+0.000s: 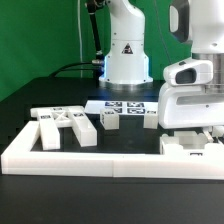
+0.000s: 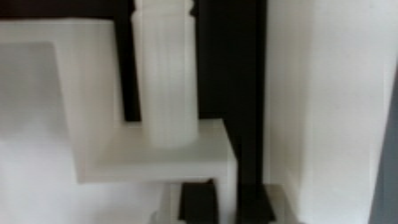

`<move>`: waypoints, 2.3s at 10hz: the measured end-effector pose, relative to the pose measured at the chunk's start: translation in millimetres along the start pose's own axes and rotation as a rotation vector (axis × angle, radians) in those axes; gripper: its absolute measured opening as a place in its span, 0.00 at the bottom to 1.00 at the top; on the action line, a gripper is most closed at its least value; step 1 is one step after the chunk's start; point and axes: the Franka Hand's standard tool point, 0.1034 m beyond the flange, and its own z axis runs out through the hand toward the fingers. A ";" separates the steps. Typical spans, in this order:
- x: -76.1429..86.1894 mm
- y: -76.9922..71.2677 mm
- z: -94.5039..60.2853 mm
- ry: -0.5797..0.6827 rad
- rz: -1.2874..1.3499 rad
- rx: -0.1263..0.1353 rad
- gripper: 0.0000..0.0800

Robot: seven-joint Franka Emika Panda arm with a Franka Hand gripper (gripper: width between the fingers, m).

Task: Assemble chair

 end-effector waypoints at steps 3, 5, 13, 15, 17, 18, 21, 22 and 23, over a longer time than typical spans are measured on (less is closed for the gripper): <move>-0.1 0.1 0.6 0.002 0.028 -0.012 0.04; 1.0 3.3 -0.5 0.000 0.034 -0.015 0.04; -10.4 28.5 -53.0 -0.013 0.093 -0.032 0.81; -42.6 40.7 -57.0 -0.043 0.120 -0.046 0.81; -76.8 64.8 -46.2 -0.044 0.113 -0.064 0.81; -73.1 60.8 -47.9 -0.047 0.108 -0.063 0.81; -71.4 61.1 -47.2 -0.044 0.104 -0.062 0.81; -74.5 68.2 -45.5 -0.048 0.111 -0.059 0.81; -87.9 77.6 -43.7 -0.059 0.124 -0.063 0.81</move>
Offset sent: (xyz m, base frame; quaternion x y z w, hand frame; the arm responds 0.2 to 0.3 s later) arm 0.0068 0.0050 0.0062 -0.0115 -0.0049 0.0020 0.9999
